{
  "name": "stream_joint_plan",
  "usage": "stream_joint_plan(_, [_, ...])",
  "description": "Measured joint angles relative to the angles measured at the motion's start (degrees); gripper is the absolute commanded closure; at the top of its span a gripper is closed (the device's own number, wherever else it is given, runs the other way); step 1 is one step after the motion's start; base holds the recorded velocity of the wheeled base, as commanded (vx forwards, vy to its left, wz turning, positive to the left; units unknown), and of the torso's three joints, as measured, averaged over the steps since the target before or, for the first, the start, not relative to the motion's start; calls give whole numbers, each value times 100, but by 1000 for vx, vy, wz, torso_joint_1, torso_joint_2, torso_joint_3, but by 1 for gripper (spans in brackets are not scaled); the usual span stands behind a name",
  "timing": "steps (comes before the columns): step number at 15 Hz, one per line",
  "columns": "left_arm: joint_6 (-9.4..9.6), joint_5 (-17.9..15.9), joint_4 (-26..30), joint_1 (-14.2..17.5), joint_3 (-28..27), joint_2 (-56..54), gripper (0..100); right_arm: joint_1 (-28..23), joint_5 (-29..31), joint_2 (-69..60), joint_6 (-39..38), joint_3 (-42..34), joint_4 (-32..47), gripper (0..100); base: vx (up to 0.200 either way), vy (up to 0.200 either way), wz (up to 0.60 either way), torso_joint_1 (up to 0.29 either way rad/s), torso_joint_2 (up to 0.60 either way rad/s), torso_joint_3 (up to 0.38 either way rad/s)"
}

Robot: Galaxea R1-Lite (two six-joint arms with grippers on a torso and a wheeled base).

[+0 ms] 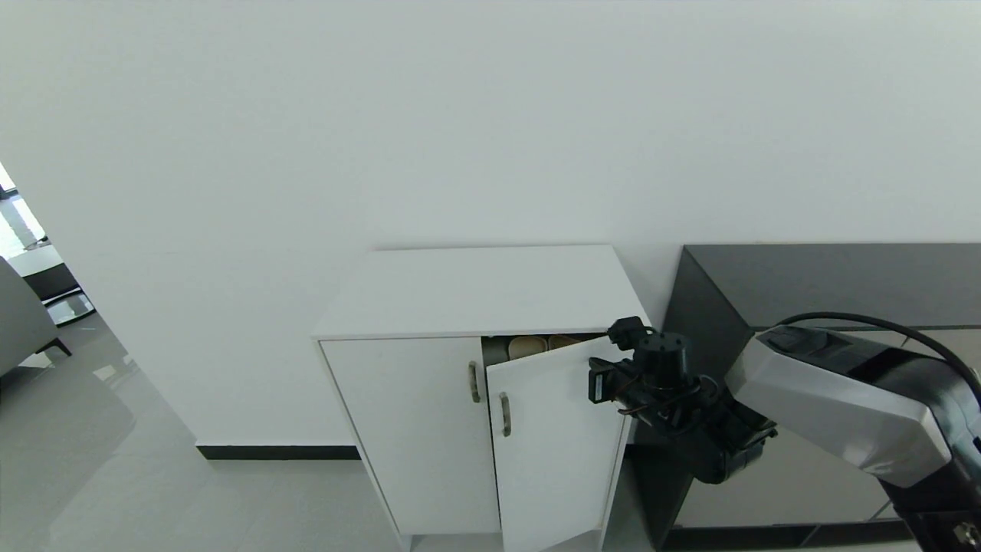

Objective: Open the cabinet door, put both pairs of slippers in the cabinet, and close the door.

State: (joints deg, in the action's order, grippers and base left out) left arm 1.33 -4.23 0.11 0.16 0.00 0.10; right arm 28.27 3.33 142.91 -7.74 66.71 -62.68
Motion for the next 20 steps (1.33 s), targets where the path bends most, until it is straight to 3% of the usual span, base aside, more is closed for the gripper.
stream_joint_plan(12, [0, 0, 0, -2, 0, 0, 100, -132, 463, 266, 0, 595, 351, 100, 0, 0, 0, 0, 0, 0])
stream_joint_plan(20, [-2, 0, 0, -2, 0, 0, 100, -157, 444, 265, 9, 391, 167, 100, 0, 0, 0, 0, 0, 0])
